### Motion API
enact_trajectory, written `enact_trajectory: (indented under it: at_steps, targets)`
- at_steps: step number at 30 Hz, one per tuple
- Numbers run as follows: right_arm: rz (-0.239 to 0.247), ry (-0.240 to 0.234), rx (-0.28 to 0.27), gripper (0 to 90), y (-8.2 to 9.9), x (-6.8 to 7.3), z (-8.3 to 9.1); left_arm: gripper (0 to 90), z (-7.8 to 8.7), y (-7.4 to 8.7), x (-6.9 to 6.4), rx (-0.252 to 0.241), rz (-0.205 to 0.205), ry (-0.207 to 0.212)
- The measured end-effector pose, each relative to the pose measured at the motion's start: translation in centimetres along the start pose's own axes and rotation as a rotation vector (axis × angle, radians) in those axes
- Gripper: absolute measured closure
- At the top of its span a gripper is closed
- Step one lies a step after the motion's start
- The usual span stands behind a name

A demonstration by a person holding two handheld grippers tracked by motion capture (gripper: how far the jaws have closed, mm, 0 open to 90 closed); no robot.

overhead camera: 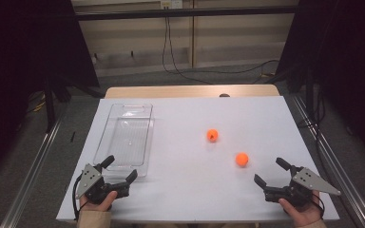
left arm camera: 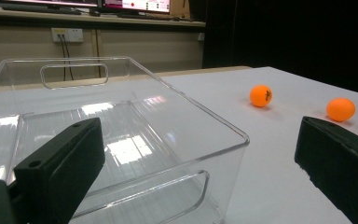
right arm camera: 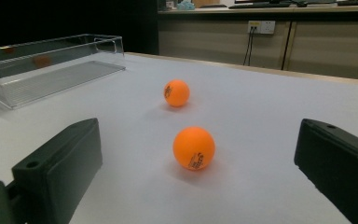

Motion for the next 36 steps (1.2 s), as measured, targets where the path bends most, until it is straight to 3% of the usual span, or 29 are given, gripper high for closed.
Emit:
enact_trajectory:
  at_steps: [12, 36]
  targets:
    - [0.009, 0.000, -0.001, 0.4, 0.0, 0.0, 0.0, 1.6, 0.0, -0.2, -0.2, 0.000, 0.010, -0.001]
    - [0.016, -0.006, -0.006, 0.6, -0.1, 0.1, 0.2, 1.5, -0.5, -1.3, -1.2, -0.018, 0.022, 0.043]
Point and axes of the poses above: each handheld gripper's, and its own axes: z roughly backward along the jaws, y roughly out of its underside, x roughly to its left, the point moved 1 cm from there along -z, roughly forward along the jaws, and after that the axes turned 4 degrees about -z, right-handed, at the moved point
